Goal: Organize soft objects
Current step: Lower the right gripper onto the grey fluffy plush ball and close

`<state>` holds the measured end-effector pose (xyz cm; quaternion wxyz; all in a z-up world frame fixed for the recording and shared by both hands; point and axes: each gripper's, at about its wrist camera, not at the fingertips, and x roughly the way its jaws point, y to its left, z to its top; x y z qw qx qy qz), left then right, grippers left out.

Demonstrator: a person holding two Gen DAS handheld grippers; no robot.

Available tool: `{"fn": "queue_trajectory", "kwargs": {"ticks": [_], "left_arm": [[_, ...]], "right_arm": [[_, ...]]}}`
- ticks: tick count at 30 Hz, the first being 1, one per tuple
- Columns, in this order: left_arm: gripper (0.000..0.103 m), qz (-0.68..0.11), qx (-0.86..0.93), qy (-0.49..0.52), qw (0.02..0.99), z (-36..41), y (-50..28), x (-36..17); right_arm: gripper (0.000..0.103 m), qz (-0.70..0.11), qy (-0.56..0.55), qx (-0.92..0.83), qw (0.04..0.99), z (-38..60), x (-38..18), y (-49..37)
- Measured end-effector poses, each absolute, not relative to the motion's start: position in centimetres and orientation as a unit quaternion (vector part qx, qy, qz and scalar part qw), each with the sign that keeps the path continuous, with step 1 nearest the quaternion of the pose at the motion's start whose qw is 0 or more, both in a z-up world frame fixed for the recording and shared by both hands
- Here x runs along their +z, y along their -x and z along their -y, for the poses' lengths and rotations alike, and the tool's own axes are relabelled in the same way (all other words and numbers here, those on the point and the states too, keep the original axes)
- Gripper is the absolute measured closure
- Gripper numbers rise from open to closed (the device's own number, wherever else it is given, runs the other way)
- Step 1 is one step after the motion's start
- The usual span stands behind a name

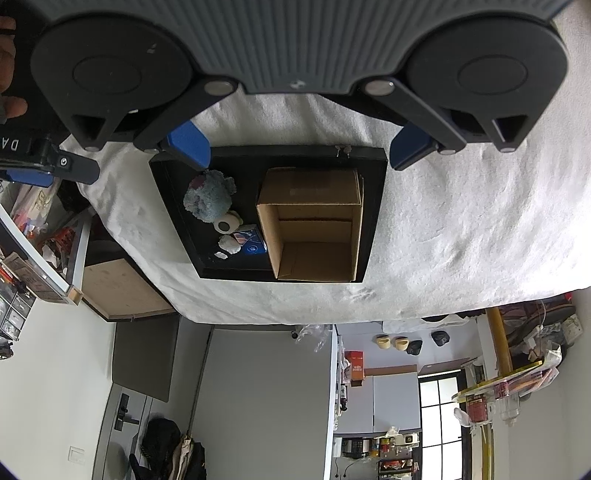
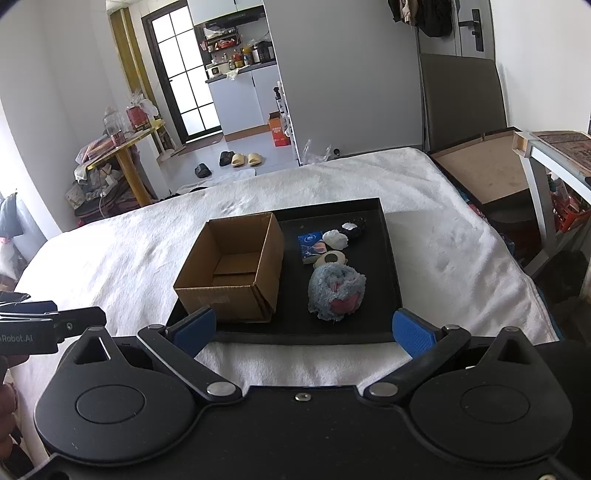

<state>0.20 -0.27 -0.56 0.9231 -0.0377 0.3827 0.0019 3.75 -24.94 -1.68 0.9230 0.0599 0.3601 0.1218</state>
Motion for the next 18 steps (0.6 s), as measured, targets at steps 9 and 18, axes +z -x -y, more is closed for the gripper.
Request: {"fn": "queue_trajectory", "kwargs": {"ticks": [9,18], "left_arm": [[0.0,-0.394,0.01,0.047,0.918,-0.4,-1.4,-1.9],[0.0,-0.407,0.024,0.049,0.912,-0.9,-3.6,-3.2]], "right_arm": [[0.0,-0.371,-0.065,0.123,0.918,24.5,-2.9,-4.5],[0.0,-0.388,-0.072,0.116,0.911,24.3,-4.3,-6.2]]}}
